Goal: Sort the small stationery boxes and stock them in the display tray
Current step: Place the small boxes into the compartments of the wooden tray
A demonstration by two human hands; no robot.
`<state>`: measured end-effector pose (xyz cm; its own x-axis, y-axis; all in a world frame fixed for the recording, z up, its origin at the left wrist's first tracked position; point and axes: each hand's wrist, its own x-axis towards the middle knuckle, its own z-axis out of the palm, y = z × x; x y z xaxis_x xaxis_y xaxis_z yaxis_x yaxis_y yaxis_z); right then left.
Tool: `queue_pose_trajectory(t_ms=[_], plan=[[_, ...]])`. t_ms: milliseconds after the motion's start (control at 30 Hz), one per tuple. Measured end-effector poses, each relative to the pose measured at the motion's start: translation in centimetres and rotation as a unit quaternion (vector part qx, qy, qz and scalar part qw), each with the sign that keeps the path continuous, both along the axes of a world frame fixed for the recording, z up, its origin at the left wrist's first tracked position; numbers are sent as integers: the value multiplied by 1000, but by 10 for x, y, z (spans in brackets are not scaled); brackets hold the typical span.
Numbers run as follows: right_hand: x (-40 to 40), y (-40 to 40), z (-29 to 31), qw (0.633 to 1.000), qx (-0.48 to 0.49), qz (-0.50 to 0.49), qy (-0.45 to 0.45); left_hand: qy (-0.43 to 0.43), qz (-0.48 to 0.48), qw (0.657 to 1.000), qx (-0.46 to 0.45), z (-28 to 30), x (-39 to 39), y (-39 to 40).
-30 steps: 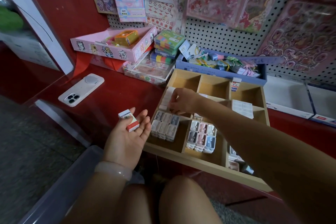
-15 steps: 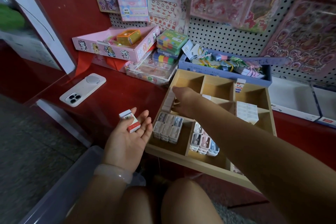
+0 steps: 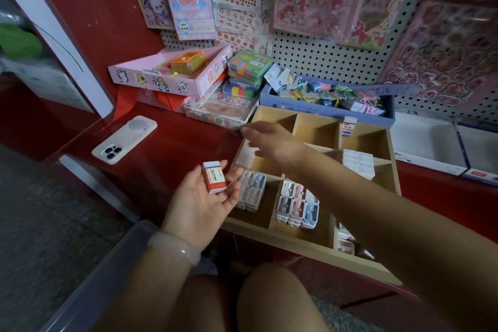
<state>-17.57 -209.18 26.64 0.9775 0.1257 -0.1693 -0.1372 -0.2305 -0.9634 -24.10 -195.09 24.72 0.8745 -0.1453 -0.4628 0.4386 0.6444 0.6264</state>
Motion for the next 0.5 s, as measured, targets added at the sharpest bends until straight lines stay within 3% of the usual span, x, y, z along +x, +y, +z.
queue_pose_trajectory(t_ms=[67,133,233,367,500], plan=[[-12,-7,6,988,-41,123,-89,4,-25,999,21,2,0,-8],[-19,-13,8,965,-113,209,-107,2,-56,996,63,4,-1,-18],[-27,-27,1,939,-194,244,-143,-9,-91,991,102,6,-4,-35],[-30,-63,6,971,-105,187,-109,-20,-112,984,135,8,-3,-54],[-12,-114,14,939,-273,-2,-211,-58,-70,977,191,5,1,-53]])
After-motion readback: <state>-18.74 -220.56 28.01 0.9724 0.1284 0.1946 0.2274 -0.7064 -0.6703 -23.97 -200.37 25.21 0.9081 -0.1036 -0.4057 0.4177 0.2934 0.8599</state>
